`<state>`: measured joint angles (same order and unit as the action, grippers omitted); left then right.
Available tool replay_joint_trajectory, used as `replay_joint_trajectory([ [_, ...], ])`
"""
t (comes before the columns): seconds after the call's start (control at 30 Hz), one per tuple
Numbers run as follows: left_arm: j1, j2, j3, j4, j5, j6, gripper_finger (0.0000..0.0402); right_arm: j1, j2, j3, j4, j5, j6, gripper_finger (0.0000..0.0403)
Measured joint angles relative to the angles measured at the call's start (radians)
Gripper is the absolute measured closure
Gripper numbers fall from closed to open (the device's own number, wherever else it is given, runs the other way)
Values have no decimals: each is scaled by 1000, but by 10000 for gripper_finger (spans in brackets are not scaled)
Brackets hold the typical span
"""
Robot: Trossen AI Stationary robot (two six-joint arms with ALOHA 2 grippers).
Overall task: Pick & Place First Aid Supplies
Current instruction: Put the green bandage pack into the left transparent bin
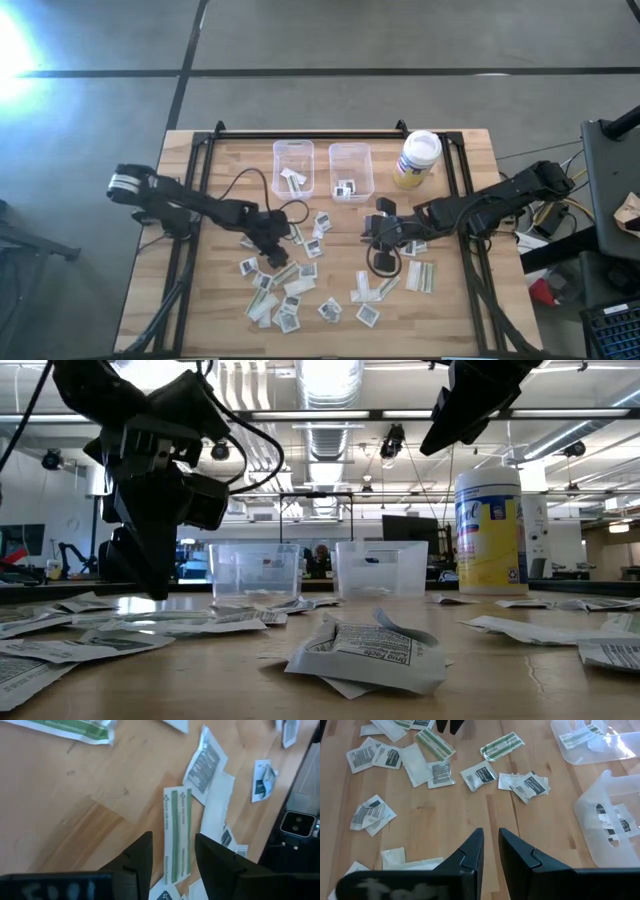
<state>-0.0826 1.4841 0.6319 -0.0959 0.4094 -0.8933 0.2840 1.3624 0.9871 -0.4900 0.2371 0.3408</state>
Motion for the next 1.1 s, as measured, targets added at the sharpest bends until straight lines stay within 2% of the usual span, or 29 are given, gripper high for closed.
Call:
replay_joint_trajectory([
  [1.1, 0, 154, 2, 106, 161, -21, 262, 0, 0, 0, 1, -1, 0, 351],
])
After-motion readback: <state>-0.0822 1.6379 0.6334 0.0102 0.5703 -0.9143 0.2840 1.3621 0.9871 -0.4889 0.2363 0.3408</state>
